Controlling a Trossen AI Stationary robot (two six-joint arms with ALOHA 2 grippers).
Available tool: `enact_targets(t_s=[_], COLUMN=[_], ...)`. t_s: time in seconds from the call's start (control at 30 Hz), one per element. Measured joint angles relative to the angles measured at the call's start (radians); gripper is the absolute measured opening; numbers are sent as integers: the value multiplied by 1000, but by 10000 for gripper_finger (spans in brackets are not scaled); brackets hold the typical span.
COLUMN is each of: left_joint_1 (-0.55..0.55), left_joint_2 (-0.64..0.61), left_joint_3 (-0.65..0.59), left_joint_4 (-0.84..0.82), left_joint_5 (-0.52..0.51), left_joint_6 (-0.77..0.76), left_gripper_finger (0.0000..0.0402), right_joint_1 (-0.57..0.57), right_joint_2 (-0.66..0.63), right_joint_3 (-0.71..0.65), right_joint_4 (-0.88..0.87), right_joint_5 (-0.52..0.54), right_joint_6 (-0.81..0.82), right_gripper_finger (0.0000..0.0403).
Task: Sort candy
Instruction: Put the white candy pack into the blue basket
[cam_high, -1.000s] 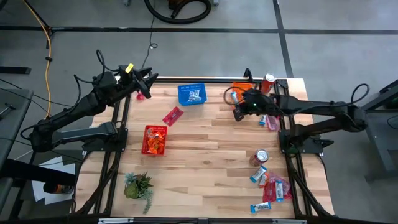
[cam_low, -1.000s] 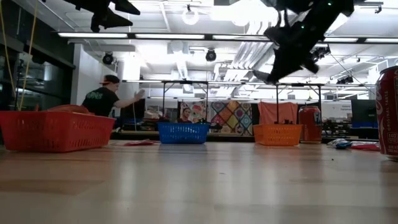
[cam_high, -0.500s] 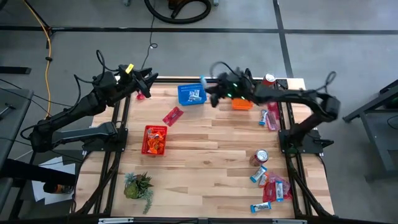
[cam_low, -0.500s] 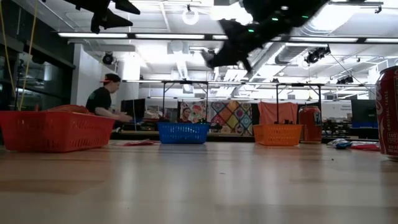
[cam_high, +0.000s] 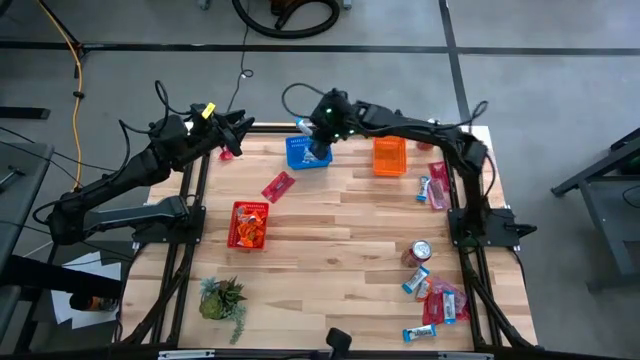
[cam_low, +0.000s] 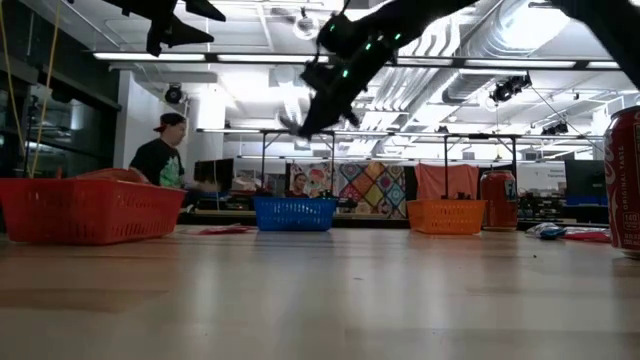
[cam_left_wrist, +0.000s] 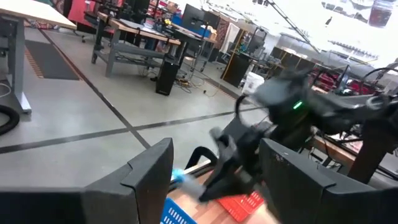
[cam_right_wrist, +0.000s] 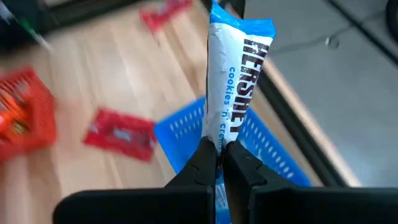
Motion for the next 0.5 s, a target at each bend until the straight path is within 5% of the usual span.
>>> enact_targets(t_s=[0.5], left_joint_1=[0], left_joint_2=[0], left_joint_3=[0], left_joint_4=[0], left_joint_5=[0], left_joint_6=[-25], left_gripper_finger=[225], right_joint_1=[0], right_joint_2=[240], right_joint_3=[25], right_joint_4=[-20], right_joint_5=[102], right_joint_6=[88], right_gripper_finger=[7])
